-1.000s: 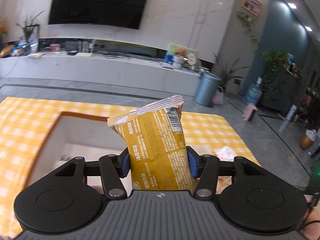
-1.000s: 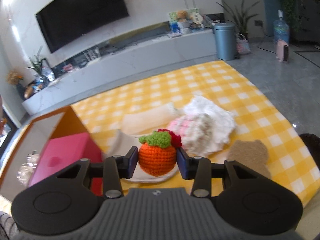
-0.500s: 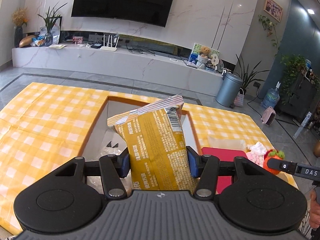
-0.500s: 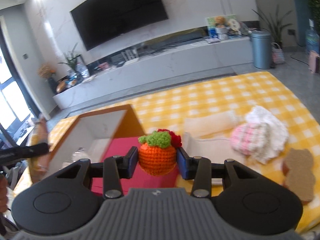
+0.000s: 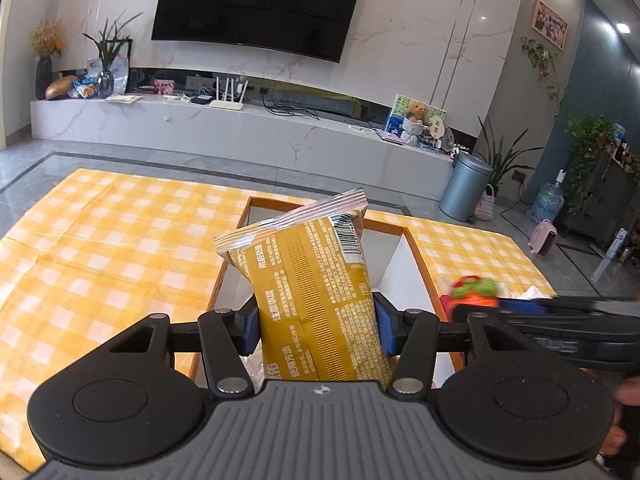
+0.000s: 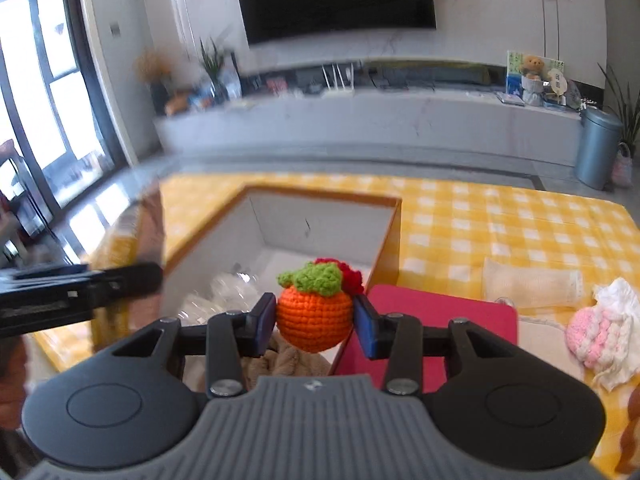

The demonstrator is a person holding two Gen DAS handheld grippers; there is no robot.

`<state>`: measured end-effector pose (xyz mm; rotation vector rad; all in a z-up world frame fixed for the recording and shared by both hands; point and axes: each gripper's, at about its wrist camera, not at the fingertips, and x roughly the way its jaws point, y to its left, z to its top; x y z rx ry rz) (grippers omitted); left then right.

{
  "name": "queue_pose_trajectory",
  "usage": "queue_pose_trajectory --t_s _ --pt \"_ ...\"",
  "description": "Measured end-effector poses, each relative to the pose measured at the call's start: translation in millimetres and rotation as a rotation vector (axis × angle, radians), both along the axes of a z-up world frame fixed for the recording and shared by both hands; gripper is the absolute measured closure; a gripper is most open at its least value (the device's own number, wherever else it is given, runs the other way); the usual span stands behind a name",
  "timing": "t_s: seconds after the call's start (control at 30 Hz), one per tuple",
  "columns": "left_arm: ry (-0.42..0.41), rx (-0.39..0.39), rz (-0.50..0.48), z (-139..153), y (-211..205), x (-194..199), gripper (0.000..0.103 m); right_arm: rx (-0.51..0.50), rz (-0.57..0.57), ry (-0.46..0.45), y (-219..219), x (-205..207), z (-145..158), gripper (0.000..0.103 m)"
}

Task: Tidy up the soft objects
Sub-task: 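Carry both items to the white box and drop the orange fruit from the right gripper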

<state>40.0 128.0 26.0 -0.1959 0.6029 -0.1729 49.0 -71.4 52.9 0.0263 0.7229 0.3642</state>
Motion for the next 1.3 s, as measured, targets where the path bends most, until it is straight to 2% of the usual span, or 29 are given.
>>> queue_pose_trajectory --t_s 0.17,0.27,0.47,0.73,1.03,1.17,1.3 --pt "-0.004 0.050 -0.017 -9.4 -2.8 2.8 0.041 -0.200 0.041 -0.049 43.0 17.0 -9.3 0.061" --pt "0.015 0.018 -0.021 -12.3 2.6 5.0 0.041 -0.309 0.060 -0.025 61.1 39.0 -23.5 0.061" --pt "0.019 0.021 -0.013 -14.9 5.6 5.8 0.041 -0.545 0.051 0.011 78.2 63.7 -56.7 0.061" --pt "0.027 0.021 -0.013 -15.3 7.2 5.9 0.041 -0.683 0.060 0.006 95.5 71.9 -78.3 0.061" --pt "0.032 0.009 -0.004 -11.8 13.0 5.7 0.041 -0.670 0.099 0.010 97.7 67.9 -73.5 0.060" --pt "0.038 0.014 -0.001 -12.9 10.5 7.1 0.041 -0.573 0.101 -0.004 89.8 60.0 -64.2 0.047" --pt "0.037 0.021 -0.003 -11.5 8.1 9.9 0.041 -0.477 0.074 -0.072 76.0 47.9 -44.0 0.044"
